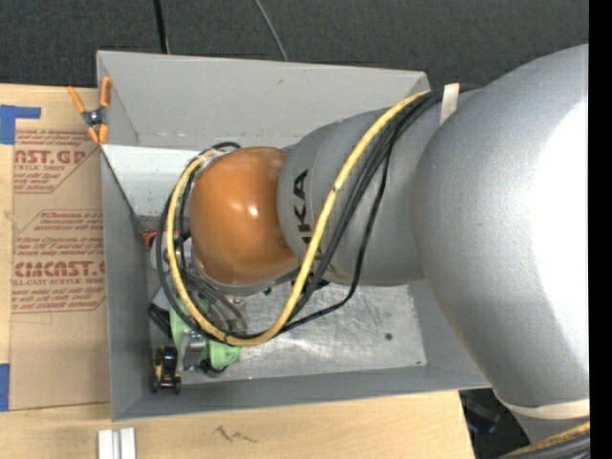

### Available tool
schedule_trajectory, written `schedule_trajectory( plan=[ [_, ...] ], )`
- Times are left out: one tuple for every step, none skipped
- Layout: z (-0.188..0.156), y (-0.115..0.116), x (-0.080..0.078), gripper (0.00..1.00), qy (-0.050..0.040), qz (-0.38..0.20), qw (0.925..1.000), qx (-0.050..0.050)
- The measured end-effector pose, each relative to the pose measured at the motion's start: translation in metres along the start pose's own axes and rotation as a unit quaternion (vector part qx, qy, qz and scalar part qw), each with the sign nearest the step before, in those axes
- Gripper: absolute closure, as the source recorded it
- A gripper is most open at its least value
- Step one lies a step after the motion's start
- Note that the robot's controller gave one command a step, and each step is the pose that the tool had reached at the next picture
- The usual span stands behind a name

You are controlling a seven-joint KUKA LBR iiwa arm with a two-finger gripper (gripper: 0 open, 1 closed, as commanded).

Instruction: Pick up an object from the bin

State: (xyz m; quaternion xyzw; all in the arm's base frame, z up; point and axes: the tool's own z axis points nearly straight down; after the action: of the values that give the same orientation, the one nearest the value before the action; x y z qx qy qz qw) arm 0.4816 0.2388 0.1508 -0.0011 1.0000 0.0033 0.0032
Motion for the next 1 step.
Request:
schedule_trajectory(
  plan=[
    [0.0401,0.0098,-0.0164,0.00,-0.0061,-0.097,0.9953,-0.003]
  ],
)
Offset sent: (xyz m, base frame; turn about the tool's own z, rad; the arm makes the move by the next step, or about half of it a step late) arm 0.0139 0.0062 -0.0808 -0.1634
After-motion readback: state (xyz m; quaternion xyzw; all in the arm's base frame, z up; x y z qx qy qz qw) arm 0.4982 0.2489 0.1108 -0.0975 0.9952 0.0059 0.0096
